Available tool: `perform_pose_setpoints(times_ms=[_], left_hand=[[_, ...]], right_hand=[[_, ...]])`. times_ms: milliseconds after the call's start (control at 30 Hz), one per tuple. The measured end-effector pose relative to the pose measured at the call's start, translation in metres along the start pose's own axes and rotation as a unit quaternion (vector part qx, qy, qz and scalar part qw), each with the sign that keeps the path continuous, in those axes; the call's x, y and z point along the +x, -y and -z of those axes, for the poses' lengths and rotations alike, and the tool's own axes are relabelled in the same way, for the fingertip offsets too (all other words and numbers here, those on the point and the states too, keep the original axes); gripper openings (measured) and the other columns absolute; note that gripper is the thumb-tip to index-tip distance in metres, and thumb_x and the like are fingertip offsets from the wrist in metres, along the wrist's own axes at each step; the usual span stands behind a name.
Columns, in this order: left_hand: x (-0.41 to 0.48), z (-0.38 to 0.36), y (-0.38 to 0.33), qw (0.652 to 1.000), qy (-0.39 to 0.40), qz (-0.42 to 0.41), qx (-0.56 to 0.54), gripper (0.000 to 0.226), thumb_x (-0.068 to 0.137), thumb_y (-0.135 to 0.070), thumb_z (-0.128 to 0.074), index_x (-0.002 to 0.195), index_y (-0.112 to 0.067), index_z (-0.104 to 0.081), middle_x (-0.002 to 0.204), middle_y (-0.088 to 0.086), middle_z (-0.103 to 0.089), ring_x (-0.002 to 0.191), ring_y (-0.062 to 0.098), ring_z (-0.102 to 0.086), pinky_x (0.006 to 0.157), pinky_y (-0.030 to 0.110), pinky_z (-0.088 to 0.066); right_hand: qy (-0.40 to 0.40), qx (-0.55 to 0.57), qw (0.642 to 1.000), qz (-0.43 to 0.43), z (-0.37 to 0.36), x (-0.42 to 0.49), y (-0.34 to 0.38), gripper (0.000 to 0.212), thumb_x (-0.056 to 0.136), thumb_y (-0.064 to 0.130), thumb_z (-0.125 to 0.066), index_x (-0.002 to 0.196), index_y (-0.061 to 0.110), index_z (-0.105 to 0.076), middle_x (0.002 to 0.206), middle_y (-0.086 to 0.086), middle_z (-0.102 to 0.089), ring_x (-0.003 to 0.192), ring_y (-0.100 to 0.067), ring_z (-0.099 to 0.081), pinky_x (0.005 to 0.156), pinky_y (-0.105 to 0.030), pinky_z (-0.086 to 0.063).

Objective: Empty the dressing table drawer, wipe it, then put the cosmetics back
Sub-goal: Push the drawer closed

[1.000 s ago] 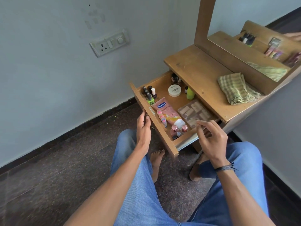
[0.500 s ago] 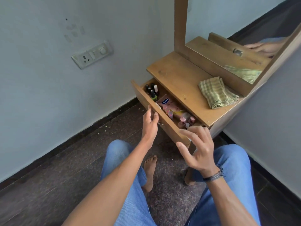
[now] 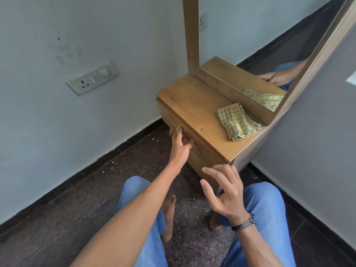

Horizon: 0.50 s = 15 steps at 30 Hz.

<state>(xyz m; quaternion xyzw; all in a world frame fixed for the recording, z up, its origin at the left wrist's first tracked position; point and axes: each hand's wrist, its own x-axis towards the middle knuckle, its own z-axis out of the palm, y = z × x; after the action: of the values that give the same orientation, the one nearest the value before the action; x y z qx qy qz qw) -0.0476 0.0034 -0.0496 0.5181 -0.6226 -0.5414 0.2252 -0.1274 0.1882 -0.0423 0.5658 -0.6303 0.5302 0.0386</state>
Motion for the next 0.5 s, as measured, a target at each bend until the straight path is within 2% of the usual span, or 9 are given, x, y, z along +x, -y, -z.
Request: perform_pose_setpoints(times_ms=[133,233,333,500], left_hand=[[0.012,-0.007,-0.002,1.000,0.017,-0.004,-0.006,0.078,0.094,-0.020,-0.068,0.157,-0.039,-0.026,0.156,-0.007,-0.029,0.137,0.012,-0.042,0.117,0.045,-0.033],[0.020,-0.014,0.000,1.000,0.020,-0.005,-0.010,0.077,0.088,-0.025,-0.064,0.153,-0.044,-0.028,0.153,-0.014,-0.025,0.143,0.024,-0.037,0.117,0.054,-0.035],[0.021,-0.013,-0.002,0.999,0.026,-0.008,-0.020,0.071,0.093,-0.021,-0.058,0.152,-0.046,-0.028,0.153,-0.019,-0.021,0.146,0.028,-0.033,0.116,0.057,-0.035],[0.002,-0.001,-0.024,0.999,0.031,0.013,0.011,0.067,0.096,-0.005,-0.051,0.155,-0.031,-0.034,0.157,0.000,-0.037,0.146,0.024,-0.034,0.119,0.049,-0.031]], right_hand=[[0.003,-0.001,1.000,-0.017,0.000,-0.004,-0.004,0.024,0.090,0.029,-0.069,0.100,0.010,-0.079,0.094,-0.003,-0.068,0.083,-0.013,-0.056,0.072,-0.025,-0.045],[-0.004,0.004,1.000,-0.028,-0.001,-0.004,-0.006,0.023,0.090,0.030,-0.068,0.100,0.012,-0.079,0.094,-0.001,-0.067,0.085,-0.011,-0.056,0.071,-0.026,-0.047],[-0.002,0.008,0.999,-0.033,0.000,-0.003,-0.006,0.022,0.090,0.030,-0.069,0.102,0.014,-0.078,0.095,0.001,-0.067,0.086,-0.011,-0.057,0.073,-0.025,-0.046],[0.007,0.009,0.999,-0.051,0.000,-0.003,0.004,0.022,0.092,0.032,-0.067,0.105,0.017,-0.077,0.098,0.006,-0.064,0.090,-0.009,-0.057,0.079,-0.019,-0.044]])
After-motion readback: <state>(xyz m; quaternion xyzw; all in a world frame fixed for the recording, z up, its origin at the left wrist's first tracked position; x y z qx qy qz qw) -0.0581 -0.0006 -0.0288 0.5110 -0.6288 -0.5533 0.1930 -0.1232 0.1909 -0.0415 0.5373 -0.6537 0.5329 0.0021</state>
